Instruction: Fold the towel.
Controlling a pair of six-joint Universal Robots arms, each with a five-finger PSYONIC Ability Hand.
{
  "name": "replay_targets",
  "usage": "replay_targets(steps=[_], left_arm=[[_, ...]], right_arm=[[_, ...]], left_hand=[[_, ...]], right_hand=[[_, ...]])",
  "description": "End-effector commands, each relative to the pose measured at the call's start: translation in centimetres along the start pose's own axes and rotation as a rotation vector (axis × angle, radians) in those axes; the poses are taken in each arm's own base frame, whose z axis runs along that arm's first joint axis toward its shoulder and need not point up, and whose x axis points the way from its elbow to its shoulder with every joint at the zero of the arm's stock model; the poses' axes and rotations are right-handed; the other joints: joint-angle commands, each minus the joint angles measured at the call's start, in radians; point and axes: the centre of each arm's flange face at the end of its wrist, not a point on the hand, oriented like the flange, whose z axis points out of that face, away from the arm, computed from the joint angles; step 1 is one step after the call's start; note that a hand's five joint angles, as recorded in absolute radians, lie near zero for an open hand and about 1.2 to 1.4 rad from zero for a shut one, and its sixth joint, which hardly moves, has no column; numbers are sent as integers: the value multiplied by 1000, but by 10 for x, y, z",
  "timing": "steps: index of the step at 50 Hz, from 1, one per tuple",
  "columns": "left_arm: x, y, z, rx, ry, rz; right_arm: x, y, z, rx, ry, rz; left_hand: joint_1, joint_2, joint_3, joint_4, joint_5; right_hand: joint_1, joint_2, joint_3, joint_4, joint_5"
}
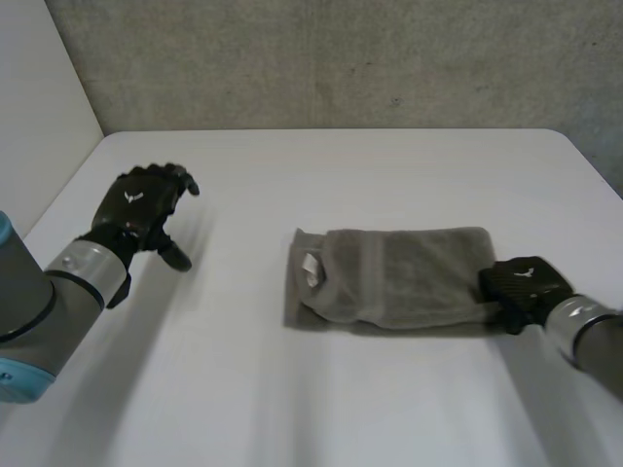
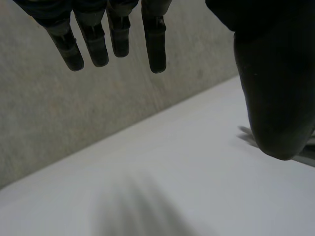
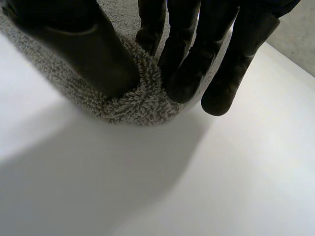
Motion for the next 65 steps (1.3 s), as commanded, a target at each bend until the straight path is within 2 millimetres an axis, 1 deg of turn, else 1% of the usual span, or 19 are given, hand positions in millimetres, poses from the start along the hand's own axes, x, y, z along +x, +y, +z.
replay_targets(steps=[1,5,7,8,10,11,13,16,18,23,24,26,27,29,35,41,50,56,65], left_arm=[[5,-42,0,106,20,-80],[10,-54,0,108,37,-139],[13,-59,0,101,48,-169],[17,-64,-1,94,62,-197],[22,-68,-1,93,75,-220],[25,-72,-2,97,87,-240],[28,-75,-2,104,90,-252],[32,-79,-2,117,83,-260],[34,-79,-1,118,80,-260],[40,-79,-1,116,83,-261],[40,-78,-1,115,83,-261],[40,-77,0,110,83,-262],[40,-75,1,107,81,-263],[40,-74,2,104,83,-265],[40,-70,8,93,84,-268],[57,-61,10,65,126,-272],[90,-33,7,-24,203,-279],[119,2,4,-127,264,-279],[134,54,3,-263,285,-275]], right_arm=[[12,-37,-14,27,-14,-178],[-19,-66,-21,109,-99,-142],[-54,-89,-25,173,-184,-128],[-55,-89,-25,174,-184,-128],[-98,-103,-30,236,-284,-172],[-99,-104,-30,236,-284,-172],[-147,-114,-42,295,-382,-233],[-164,-116,-44,309,-408,-253],[-193,-108,-41,293,-444,-284],[-220,-96,-38,267,-470,-315],[-220,-96,-38,267,-470,-315],[-223,-95,-35,258,-448,-315],[-223,-95,-35,258,-447,-315],[-216,-99,-33,260,-390,-302],[-196,-116,-44,292,-326,-226],[-147,-121,-50,278,-262,-77],[-95,-83,-32,149,-254,130],[-77,-72,-16,164,-225,309],[-84,-57,3,175,-251,417]], left_hand=[[-64,-62,-67,-70,-52],[-64,-62,-67,-70,-52],[-64,-62,-67,-70,-52],[-64,-62,-67,-70,-52],[-64,-62,-67,-70,-52],[-64,-62,-67,-70,-52],[-64,-62,-67,-70,-52],[-64,-62,-67,-70,-52],[-64,-62,-67,-70,-52],[-64,-62,-67,-70,-52],[-64,-62,-67,-70,-52],[-64,-62,-67,-70,-52],[-64,-62,-67,-70,-52],[-64,-62,-67,-70,-52],[-64,-62,-67,-70,-52],[-62,-59,-65,-67,-49],[-59,-56,-62,-64,-46],[-59,-56,-62,-64,-46],[-59,-56,-62,-64,-46]], right_hand=[[84,89,46,49,68],[84,89,46,49,68],[84,89,46,49,68],[84,89,46,49,68],[84,89,46,49,68],[84,89,46,49,68],[84,89,46,49,68],[84,89,46,49,68],[84,89,46,49,68],[84,89,46,49,68],[84,89,46,49,68],[-809,-803,-846,-843,-824],[-814,-808,-851,-848,-829],[-1138,-1133,-1176,-1172,-1153],[-1138,-1133,-1176,-1172,-1153],[-1138,-1133,-1176,-1172,-1153],[-1138,-1133,-1176,-1172,-1153],[-1138,-1133,-1176,-1172,-1153],[-1138,-1133,-1176,-1172,-1153]])
